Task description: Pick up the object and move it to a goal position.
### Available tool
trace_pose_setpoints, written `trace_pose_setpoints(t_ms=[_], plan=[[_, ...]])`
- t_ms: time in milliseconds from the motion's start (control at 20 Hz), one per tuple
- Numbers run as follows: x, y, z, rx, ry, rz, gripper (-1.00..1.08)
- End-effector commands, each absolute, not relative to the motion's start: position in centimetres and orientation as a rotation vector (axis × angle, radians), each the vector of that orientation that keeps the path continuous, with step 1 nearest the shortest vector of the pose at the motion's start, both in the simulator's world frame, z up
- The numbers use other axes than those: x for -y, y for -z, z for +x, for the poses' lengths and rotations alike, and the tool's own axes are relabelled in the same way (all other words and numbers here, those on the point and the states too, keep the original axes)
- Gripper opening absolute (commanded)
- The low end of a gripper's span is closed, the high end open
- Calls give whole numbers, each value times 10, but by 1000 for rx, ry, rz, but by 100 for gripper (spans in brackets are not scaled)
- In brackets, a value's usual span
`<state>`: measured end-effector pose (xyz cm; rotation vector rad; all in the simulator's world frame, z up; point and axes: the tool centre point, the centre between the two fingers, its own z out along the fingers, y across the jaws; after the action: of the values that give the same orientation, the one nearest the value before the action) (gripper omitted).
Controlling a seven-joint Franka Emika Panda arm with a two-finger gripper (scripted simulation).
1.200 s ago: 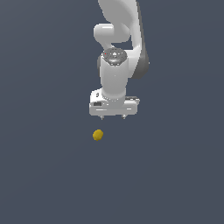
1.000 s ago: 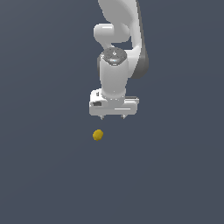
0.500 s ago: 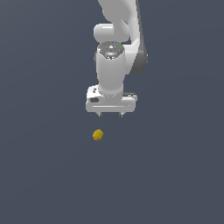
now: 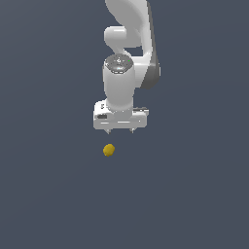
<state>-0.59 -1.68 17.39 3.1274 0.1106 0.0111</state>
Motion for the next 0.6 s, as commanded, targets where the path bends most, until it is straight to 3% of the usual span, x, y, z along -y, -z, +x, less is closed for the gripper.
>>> trace_pose_setpoints(t_ms=[0, 550], plan=[[23, -164, -4, -149, -9, 3126, 100], [62, -105, 5, -394, -1, 3111, 100]])
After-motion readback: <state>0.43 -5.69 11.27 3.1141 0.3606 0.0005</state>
